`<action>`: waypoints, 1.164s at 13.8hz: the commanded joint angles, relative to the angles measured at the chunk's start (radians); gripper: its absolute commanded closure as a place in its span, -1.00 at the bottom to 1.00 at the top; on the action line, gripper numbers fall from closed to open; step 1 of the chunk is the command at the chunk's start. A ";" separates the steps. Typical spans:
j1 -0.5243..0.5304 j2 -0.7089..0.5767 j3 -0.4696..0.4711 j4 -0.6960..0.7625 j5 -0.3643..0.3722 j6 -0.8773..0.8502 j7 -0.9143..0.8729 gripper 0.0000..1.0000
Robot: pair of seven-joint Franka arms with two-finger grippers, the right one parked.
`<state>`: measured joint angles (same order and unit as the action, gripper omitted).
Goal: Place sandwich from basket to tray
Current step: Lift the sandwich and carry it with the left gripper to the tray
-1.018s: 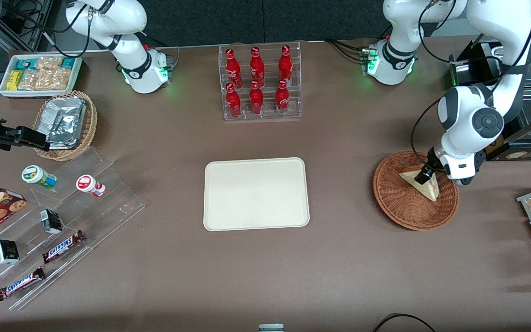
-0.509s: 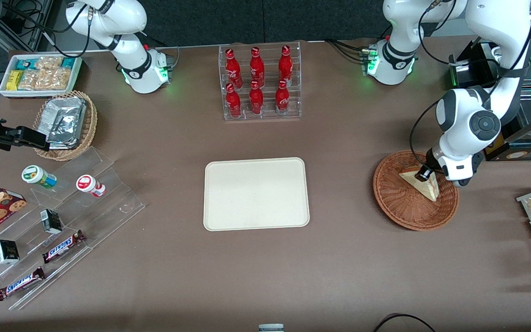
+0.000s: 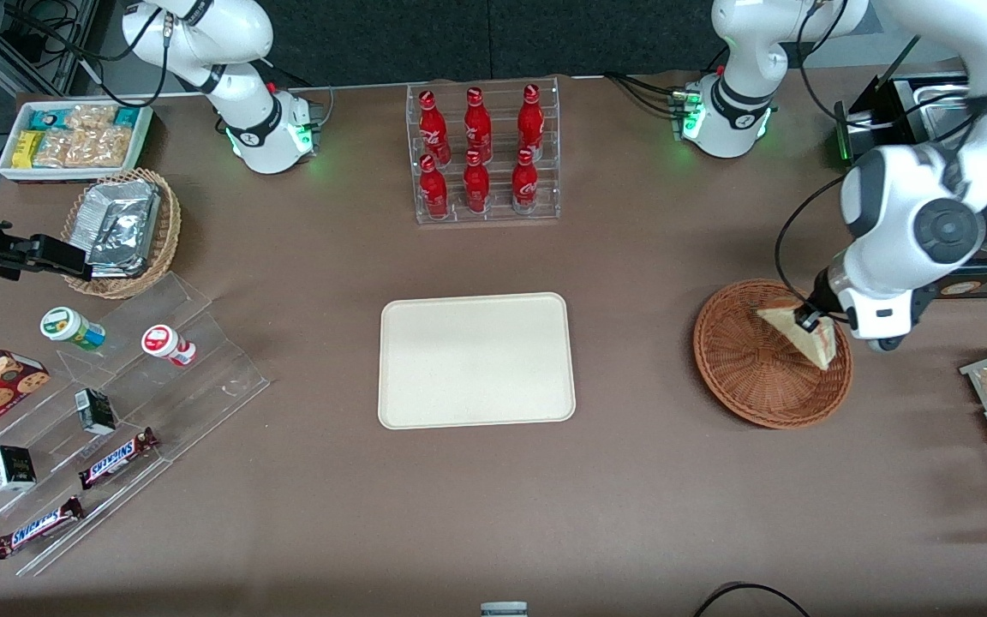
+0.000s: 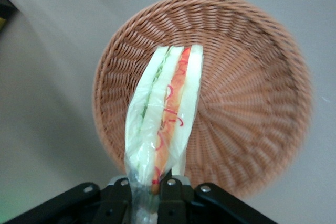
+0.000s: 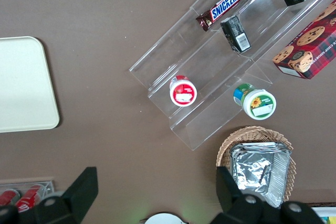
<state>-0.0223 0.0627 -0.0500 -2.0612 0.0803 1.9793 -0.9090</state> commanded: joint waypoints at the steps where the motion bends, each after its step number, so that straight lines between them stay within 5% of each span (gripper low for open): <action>1: -0.007 0.017 -0.072 0.163 0.013 -0.134 0.012 1.00; 7: -0.152 0.107 -0.179 0.278 0.013 -0.143 -0.064 1.00; 16: -0.534 0.546 -0.174 0.654 0.038 -0.090 -0.093 1.00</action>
<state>-0.5153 0.5094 -0.2355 -1.5172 0.1024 1.8790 -0.9930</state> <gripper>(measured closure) 0.850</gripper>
